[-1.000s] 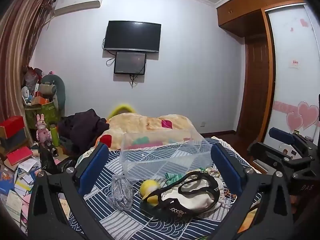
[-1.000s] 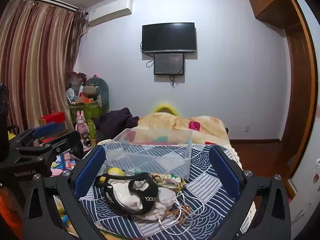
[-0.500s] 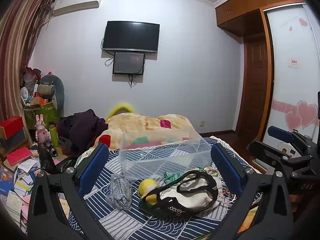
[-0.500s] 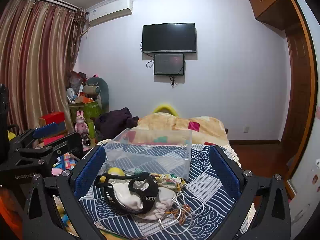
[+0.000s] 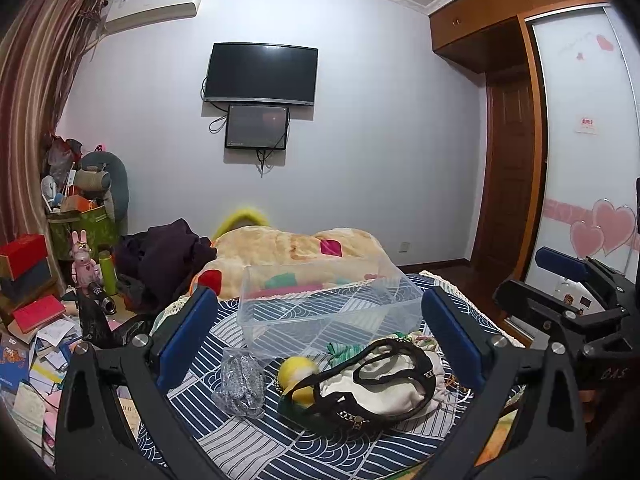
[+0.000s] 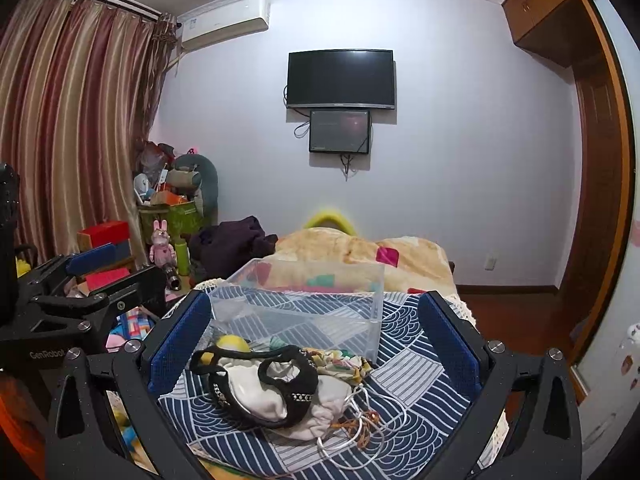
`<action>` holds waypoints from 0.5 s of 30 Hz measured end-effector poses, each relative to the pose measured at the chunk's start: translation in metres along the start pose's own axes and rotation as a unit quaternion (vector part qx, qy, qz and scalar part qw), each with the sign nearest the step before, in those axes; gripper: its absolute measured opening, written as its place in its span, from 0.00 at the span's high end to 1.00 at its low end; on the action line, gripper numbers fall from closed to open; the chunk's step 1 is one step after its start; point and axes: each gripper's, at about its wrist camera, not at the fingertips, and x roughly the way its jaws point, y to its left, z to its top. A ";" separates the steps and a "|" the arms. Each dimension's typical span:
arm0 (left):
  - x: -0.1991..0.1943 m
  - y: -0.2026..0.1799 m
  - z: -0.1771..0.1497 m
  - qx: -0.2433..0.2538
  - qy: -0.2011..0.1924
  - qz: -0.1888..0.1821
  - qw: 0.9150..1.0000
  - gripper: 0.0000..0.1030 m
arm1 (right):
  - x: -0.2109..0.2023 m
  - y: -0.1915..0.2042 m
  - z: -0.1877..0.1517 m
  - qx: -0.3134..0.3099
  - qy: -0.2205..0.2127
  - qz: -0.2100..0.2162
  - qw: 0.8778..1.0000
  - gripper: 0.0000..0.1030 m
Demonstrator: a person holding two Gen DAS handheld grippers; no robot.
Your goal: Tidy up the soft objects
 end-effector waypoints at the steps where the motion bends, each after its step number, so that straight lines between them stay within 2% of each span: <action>1: 0.000 0.000 0.000 0.001 0.000 0.001 1.000 0.00 | 0.000 -0.001 0.000 0.000 0.000 0.000 1.000 0.00; 15: -0.004 -0.001 0.003 0.003 0.001 -0.004 1.000 0.00 | 0.003 0.001 -0.002 -0.003 -0.004 -0.003 1.000 0.00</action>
